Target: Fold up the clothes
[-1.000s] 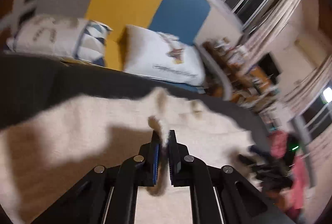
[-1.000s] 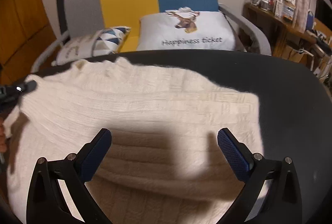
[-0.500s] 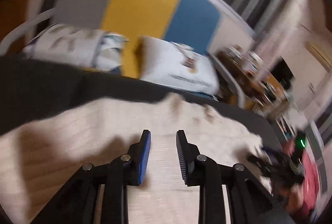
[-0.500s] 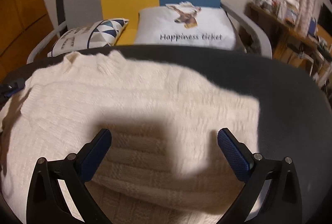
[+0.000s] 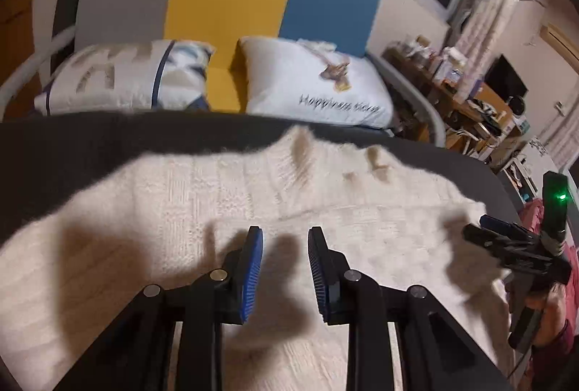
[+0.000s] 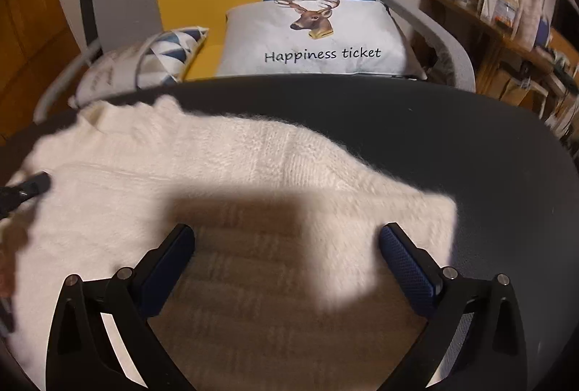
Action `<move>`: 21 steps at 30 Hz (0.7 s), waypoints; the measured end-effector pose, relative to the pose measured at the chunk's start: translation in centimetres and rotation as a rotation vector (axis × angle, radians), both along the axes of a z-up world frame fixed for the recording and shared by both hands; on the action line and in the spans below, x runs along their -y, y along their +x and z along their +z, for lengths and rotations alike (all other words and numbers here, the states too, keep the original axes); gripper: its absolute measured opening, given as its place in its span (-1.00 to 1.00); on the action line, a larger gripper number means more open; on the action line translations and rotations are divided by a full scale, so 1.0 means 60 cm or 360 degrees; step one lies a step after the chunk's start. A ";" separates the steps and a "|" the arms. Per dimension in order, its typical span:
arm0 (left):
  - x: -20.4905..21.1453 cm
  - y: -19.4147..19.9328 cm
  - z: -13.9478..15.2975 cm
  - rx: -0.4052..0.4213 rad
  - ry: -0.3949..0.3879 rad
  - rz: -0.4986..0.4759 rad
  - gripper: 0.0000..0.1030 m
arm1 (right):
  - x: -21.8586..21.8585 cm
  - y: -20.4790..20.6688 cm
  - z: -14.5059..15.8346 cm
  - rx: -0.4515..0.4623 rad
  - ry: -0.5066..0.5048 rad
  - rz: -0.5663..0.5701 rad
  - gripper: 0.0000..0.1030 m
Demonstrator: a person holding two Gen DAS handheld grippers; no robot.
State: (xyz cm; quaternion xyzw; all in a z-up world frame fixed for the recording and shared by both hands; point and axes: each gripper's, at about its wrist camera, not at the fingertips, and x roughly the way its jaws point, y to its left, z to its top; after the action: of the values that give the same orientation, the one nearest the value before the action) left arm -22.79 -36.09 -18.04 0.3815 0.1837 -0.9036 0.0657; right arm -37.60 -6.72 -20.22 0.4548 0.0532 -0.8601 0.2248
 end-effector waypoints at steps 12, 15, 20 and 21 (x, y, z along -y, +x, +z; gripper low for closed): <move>0.001 0.036 -0.025 0.0065 -0.0031 0.0055 -0.46 | -0.140 0.175 0.036 0.0078 -0.0398 0.0189 1.00; 0.000 0.032 -0.030 0.0087 -0.0038 0.0047 -0.46 | -0.136 0.161 0.039 0.0058 -0.0483 0.0168 1.00; -0.015 0.035 -0.008 0.0033 -0.0041 0.0063 -0.46 | -0.132 0.116 -0.001 0.0232 -0.0550 0.0045 1.00; -0.019 0.037 0.000 0.0001 -0.0031 0.0064 -0.46 | -0.137 0.121 0.000 0.0228 -0.0603 0.0035 1.00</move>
State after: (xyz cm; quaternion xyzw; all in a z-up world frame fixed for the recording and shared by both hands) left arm -20.58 -34.94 -18.02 0.3774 0.1824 -0.9037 0.0877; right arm -30.36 1.49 -20.19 0.4637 -0.1208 -0.8178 0.3189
